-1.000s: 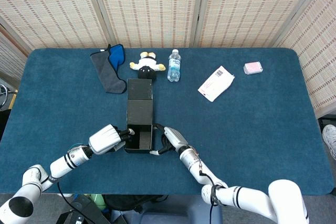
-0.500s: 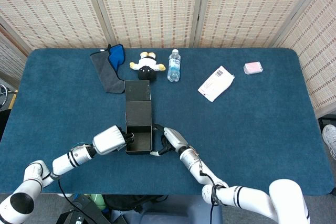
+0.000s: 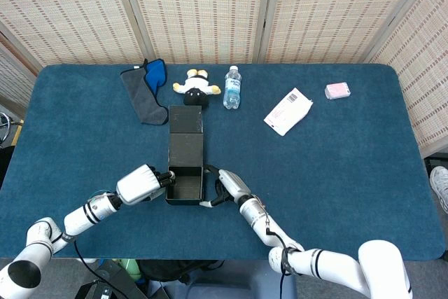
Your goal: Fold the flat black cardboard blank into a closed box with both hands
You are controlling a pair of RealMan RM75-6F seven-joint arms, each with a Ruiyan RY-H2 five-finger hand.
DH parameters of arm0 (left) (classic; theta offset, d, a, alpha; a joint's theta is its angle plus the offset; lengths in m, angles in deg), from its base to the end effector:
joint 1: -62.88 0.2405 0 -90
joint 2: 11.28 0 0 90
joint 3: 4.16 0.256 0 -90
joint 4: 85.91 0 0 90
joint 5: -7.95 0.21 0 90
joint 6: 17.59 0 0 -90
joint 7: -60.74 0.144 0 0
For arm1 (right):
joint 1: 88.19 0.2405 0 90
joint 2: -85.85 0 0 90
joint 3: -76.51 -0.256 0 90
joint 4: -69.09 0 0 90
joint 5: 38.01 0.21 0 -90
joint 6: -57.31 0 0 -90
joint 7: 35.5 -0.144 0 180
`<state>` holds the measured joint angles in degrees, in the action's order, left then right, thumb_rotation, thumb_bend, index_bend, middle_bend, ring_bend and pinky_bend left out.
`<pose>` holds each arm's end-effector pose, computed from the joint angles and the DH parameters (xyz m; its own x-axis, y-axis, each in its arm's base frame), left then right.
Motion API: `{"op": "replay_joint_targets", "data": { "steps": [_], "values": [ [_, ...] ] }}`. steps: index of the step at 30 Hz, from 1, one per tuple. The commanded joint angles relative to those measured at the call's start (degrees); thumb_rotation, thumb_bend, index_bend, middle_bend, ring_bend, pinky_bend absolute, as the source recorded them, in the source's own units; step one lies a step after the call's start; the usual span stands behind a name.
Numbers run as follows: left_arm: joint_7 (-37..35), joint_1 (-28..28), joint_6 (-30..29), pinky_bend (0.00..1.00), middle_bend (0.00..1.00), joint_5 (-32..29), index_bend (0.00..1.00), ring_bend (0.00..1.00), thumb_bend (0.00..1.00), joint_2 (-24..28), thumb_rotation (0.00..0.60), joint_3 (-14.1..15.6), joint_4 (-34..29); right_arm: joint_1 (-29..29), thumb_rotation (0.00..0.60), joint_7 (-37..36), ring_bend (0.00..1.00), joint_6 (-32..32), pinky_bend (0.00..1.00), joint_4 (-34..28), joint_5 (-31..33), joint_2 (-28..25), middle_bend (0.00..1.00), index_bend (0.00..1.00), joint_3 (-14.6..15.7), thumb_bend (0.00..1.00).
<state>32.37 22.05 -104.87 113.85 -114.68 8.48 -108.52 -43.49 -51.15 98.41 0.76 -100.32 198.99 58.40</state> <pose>-0.2277 0.3405 -0.0048 0.5653 -0.0522 0.8232 0.4323 -0.8312 -0.3495 -0.0867 -0.3202 -0.1429 -0.2841 -0.6224 0.7294 -0.9241 -0.0251 -0.3813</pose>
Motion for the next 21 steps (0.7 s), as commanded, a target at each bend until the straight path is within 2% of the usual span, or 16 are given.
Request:
{"op": "replay_joint_targets", "data": {
  "steps": [1, 6, 14, 19, 21],
  "values": [
    [0.53, 1.11, 0.13, 0.81, 0.36, -1.11, 0.32, 0.76, 0.1, 0.9, 0.6, -0.7, -1.2, -0.02, 0.6, 0.01, 0.75, 0.14, 1.0, 0.11, -0.13, 0.06, 0.4, 0.36, 0.01, 0.36],
    [2.37, 3.22, 0.87, 0.81, 0.33, -3.47, 0.27, 0.75, 0.1, 3.19, 0.6, -2.11, -4.6, -0.04, 0.6, -0.11, 0.75, 0.42, 1.0, 0.31, -0.33, 0.17, 0.4, 0.36, -0.1, 0.36],
    [5.02, 6.83, 2.93, 0.81, 0.28, -7.66, 0.22, 0.75, 0.09, 9.31, 0.6, -4.27, -14.67, 0.02, 0.6, -0.29, 0.75, 0.48, 1.0, 0.87, -0.52, 0.24, 0.4, 0.36, -0.22, 0.36],
    [5.8, 8.02, 6.31, 0.81, 0.23, -9.92, 0.15, 0.75, 0.1, 12.84, 0.6, -4.94, -24.09, 0.13, 0.6, -0.63, 0.75, 0.63, 1.0, 0.84, -1.22, 0.23, 0.4, 0.36, -0.22, 0.36],
    [4.83, 8.27, 8.24, 0.81, 0.2, -11.28, 0.08, 0.75, 0.09, 14.55, 0.6, -5.33, -28.75, 0.15, 0.6, -0.73, 0.75, 0.74, 1.0, 0.52, -1.8, -0.12, 0.4, 0.36, -0.13, 0.36]
  ]
}}
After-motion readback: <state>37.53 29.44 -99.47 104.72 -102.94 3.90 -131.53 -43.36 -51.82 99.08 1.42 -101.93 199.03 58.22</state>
